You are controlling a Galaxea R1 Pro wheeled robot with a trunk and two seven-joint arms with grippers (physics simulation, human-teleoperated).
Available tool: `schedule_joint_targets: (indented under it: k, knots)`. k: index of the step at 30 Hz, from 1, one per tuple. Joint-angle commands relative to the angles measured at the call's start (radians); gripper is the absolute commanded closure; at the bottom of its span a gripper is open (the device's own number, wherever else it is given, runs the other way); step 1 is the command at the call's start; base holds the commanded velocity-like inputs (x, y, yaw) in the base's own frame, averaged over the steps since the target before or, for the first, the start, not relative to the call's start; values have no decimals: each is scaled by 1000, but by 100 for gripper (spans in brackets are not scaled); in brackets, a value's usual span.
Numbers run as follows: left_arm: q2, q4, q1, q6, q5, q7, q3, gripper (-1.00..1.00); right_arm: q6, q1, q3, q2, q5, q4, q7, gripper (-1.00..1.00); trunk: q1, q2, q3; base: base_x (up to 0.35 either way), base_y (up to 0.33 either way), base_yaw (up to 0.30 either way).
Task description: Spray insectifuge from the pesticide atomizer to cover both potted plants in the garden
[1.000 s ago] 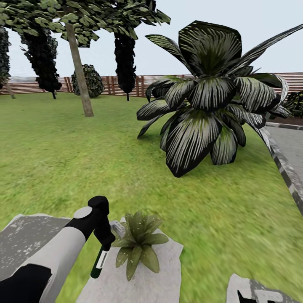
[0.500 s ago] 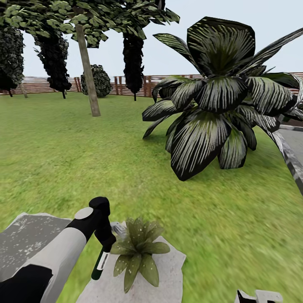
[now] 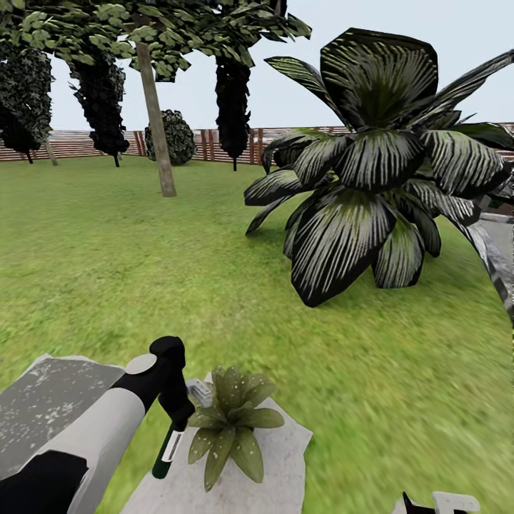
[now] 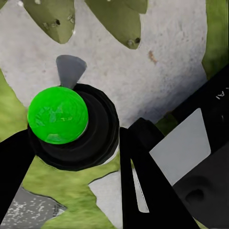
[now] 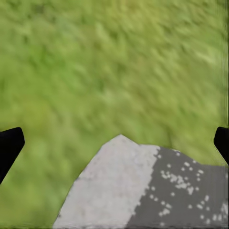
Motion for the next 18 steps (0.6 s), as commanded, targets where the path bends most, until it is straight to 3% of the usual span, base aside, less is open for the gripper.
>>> schedule_joint_targets:
  k: [1,5,12,18]
  knots:
    - [0,-1,-1,11,-10,-10,-1,100,-4,-1,-9,0,2,0,8,-100,-1,0,-1,-221,-204,1]
    - [0,-1,-1,12,-10,-10,-1,100,-3,-1,-9,0,2,1,8,-100,-1,0,0,-236,-199,81]
    - [-1,-1,0,14,-10,-10,-2,100,-3,-1,-9,0,2,1,8,-100,-1,0,3,-242,-199,247]
    - [-4,-1,0,16,-10,-10,-1,100,-4,-1,-9,0,2,1,8,-100,-1,0,6,-54,-253,262]
